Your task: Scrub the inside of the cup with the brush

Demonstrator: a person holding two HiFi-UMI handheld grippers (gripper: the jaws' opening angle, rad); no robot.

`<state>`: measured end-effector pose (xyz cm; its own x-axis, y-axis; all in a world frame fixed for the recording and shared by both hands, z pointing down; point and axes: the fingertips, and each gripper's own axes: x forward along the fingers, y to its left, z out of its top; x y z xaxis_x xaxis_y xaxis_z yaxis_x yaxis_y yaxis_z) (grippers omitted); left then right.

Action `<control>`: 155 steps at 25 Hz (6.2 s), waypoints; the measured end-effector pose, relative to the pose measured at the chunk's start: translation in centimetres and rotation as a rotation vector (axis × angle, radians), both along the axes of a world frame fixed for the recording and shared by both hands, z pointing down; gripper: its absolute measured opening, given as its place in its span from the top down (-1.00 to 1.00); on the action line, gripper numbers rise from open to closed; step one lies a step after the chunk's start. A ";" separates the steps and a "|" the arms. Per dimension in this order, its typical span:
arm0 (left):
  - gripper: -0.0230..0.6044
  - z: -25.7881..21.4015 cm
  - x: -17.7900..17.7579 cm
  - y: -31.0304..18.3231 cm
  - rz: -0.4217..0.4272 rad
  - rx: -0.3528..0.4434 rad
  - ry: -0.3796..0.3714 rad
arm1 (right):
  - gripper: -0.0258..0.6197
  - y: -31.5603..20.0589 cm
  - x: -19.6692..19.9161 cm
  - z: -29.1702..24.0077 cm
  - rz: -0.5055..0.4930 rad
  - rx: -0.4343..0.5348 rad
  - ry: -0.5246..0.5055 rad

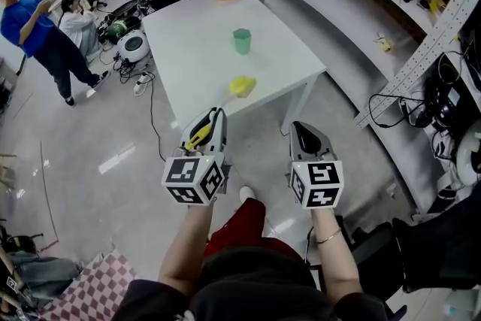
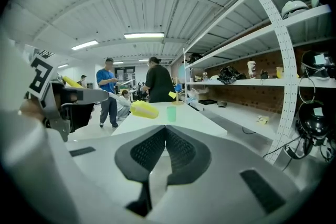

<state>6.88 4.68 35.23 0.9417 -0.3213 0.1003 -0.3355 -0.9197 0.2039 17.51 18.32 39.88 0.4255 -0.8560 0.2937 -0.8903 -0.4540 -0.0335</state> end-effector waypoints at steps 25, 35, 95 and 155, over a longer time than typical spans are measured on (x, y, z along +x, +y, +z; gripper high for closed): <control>0.78 1.8 6.9 -15.1 -0.131 -0.050 -0.022 | 0.86 -18.5 9.9 2.0 -0.140 -0.028 -0.074; 0.78 1.8 7.0 -17.6 -0.149 -0.058 -0.016 | 0.81 -22.7 11.1 3.9 -0.188 -0.070 -0.133; 0.78 7.8 15.7 -30.1 -0.360 -0.215 -0.081 | -0.04 -38.9 20.4 16.1 -0.507 -0.385 0.003; 0.78 -3.0 -31.4 -12.2 -0.955 -0.074 0.032 | -0.04 -40.7 -31.9 11.5 -1.288 -0.236 0.598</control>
<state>-24.57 -7.53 32.19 0.2882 -0.9487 0.1297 -0.9303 -0.2454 0.2725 -14.36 -22.39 51.42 -0.4846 -0.6899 0.5377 -0.5313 0.7205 0.4456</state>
